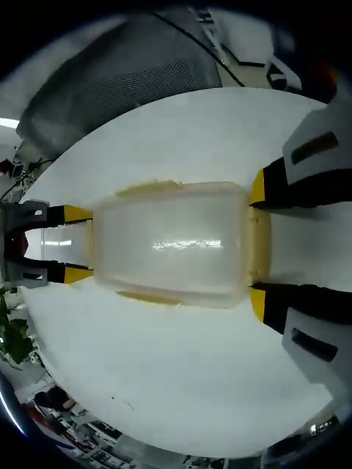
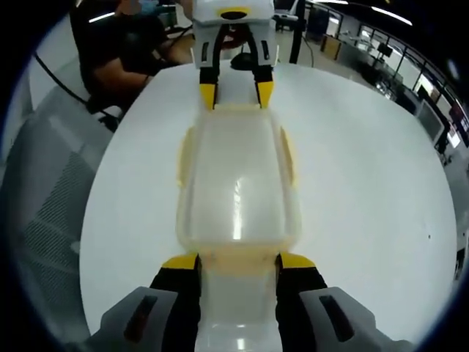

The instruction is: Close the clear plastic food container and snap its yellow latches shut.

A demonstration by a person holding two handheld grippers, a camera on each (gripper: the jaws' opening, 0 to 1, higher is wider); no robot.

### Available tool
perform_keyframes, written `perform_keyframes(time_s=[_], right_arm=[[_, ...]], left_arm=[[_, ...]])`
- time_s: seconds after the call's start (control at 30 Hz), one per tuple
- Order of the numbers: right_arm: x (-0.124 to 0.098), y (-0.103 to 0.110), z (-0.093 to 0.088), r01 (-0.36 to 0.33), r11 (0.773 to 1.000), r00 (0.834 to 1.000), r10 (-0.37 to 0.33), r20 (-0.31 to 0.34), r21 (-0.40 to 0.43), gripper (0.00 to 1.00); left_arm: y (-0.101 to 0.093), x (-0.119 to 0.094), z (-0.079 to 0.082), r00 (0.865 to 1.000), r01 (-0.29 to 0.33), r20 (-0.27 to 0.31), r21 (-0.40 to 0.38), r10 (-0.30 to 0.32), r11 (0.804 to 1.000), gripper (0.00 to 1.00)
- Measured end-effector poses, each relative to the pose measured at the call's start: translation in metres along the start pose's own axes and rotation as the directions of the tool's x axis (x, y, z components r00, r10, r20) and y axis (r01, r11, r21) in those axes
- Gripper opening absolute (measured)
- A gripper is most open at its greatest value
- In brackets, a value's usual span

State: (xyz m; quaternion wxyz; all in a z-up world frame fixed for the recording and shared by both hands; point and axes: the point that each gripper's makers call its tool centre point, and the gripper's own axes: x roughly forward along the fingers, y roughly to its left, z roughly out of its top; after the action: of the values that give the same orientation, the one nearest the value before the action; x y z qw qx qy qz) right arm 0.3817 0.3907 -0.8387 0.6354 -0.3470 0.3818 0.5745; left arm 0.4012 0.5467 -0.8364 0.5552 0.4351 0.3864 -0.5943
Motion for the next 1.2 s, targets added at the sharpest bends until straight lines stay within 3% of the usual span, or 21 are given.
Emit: perform_keyframes(time_s=[0.47,0.53,0.77,1.2], right_arm=[[-0.001,0.004,0.004,0.009,1.000,0.999,-0.008,0.032,-0.016,0.37],[-0.002,0.007,0.008,0.013,1.000,0.998,-0.012,0.059,-0.015,0.38],[-0.017,0.008,0.021,0.022,0.999,0.995,-0.020,0.097,-0.026,0.38],[-0.057,0.000,0.017,0.082,0.995,0.990,-0.074,0.121,-0.061,0.38]], left_arm=[[-0.007,-0.004,-0.002,0.998,-0.041,-0.045,0.003,0.041,0.999,0.37],[-0.009,-0.006,-0.006,0.997,-0.048,-0.059,0.004,0.048,0.999,0.37],[-0.012,-0.029,-0.003,0.995,-0.084,-0.046,0.001,0.084,0.996,0.38],[-0.003,-0.059,0.032,0.989,-0.145,-0.020,0.020,0.146,0.989,0.38]])
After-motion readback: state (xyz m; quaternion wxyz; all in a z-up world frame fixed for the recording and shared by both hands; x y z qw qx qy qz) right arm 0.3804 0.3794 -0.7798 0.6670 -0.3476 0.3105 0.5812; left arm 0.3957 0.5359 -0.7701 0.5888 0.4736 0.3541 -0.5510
